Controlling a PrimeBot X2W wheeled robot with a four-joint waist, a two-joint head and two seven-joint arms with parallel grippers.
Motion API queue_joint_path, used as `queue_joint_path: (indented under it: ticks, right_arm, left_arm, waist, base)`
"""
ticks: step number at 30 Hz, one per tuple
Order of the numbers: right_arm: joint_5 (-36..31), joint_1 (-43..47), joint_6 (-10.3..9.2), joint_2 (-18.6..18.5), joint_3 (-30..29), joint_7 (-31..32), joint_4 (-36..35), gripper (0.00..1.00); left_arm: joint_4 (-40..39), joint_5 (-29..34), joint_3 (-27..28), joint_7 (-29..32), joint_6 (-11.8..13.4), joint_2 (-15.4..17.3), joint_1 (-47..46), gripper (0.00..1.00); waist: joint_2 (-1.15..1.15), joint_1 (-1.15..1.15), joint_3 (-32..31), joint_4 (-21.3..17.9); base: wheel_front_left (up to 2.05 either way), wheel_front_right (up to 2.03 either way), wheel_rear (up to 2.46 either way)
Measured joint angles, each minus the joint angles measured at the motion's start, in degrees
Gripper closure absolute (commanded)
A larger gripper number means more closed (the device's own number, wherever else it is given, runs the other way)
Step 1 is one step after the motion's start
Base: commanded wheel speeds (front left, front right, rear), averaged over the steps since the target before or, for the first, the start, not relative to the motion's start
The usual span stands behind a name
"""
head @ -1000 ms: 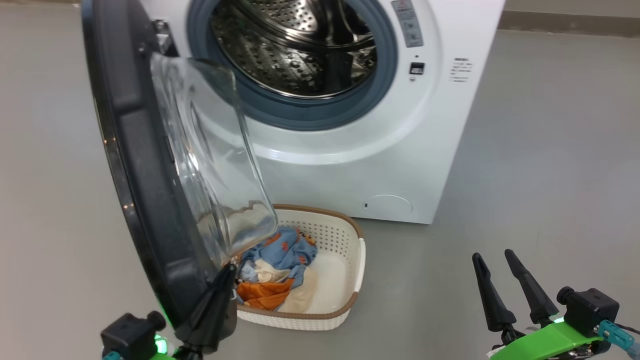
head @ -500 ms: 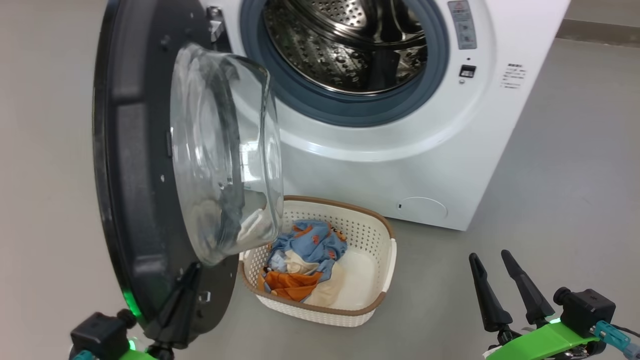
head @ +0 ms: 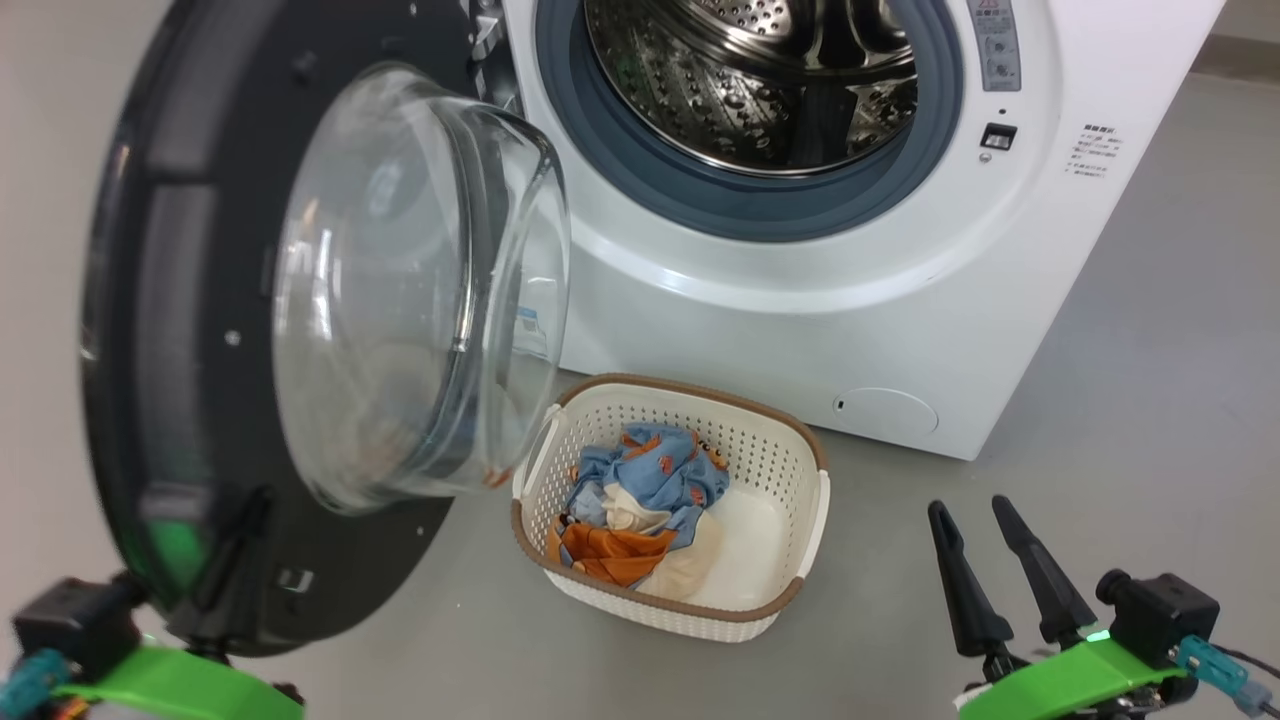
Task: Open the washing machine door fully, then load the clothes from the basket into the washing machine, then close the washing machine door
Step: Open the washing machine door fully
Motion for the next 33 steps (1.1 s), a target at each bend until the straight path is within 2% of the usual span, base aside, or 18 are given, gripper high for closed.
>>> queue_joint_path:
  ticks: [9, 18, 23, 33]
  right_arm:
    - [-0.48, -1.99, 0.0, 0.8, -0.41, 0.0, 0.05, 0.0]
    - [-1.69, -4.64, 0.0, 1.08, -1.31, 0.0, 0.34, 0.0]
    - [-2.14, -5.55, 0.0, 1.3, -1.7, 0.0, 0.74, 0.0]
    - [-3.03, -8.04, 0.0, 1.77, -1.97, 0.0, 1.12, 0.0]
  left_arm:
    - [6.78, -2.08, 3.0, 0.12, -0.67, 2.41, -4.72, 1.0]
    - [17.9, -2.78, 3.18, -2.13, -3.52, 4.09, -12.51, 1.0]
    - [22.52, -3.03, 1.36, -3.71, -4.6, 5.41, -16.24, 1.0]
    - [30.94, -4.86, -4.09, -5.93, -5.05, 9.04, -23.7, 1.0]
  waist:
    - [0.0, 0.0, 1.99, 1.15]
    - [0.0, 0.0, 4.54, 3.8]
    - [0.0, 0.0, 6.06, 5.14]
    - [0.0, 0.0, 8.45, 7.53]
  base:
    - [0.0, 0.0, 0.0]
    - [0.0, 0.0, 0.0]
    - [0.0, 0.0, 0.0]
    - [0.0, 0.0, 0.0]
